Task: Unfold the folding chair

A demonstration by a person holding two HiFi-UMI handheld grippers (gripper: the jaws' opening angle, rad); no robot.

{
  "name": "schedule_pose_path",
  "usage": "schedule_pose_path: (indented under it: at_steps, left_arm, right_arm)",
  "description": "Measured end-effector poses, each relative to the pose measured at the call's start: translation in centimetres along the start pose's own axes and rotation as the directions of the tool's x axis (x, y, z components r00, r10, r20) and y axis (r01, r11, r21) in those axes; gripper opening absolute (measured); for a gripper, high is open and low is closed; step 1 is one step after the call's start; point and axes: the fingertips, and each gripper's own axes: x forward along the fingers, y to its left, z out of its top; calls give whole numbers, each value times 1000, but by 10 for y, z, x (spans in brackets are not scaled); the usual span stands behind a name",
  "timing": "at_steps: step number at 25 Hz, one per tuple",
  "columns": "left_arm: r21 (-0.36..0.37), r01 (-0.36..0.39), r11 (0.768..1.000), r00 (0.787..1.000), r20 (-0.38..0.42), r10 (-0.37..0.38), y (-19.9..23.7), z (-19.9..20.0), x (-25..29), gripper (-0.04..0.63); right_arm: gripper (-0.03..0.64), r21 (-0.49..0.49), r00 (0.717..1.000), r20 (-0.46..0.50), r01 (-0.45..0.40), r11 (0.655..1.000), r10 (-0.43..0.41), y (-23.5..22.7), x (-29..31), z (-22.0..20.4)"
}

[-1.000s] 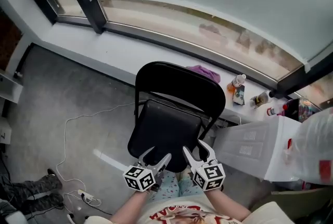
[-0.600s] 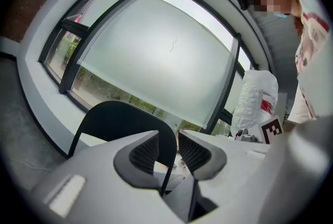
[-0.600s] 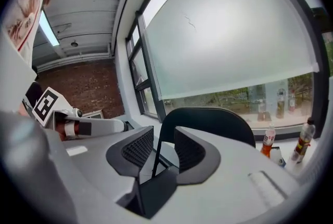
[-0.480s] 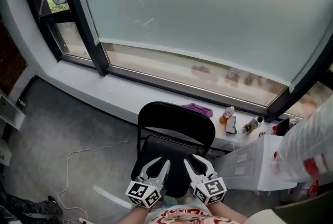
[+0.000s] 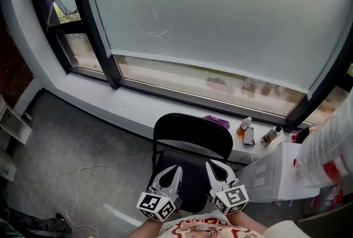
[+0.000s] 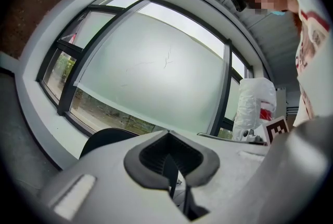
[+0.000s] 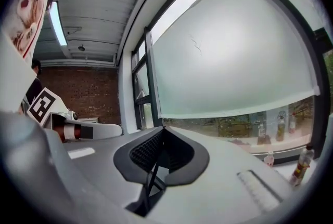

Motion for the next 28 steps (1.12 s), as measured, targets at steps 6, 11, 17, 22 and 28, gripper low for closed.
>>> schedule_pose_path:
  at_steps: [6,11,17,22,28]
  left_arm:
    - [-89,-12,996,999,37,16,5,5,-9,6]
    - [-103,-28,994,998,59,34,0,9,-31,8]
    - [-103,-47,994,993,99,58,-14,15,-51,6]
    - [-89,-39,995,993,106,49,-64,7,-61,6]
    - [-48,-16,999,994,104,21,-151,-13,-76,6]
  right_arm:
    - [23,-56,999,14,-39,998,40,21,-4,8]
    - [23,-55,996,5,-86,995,87,33,-13,12]
    - [23,-80,991,30,-128,989,131,44,-29,24]
    - [23,-116,985,32,-163,980,168,49,-78,26]
    - [23,-91,986,20,-162,983,165,39,-156,15]
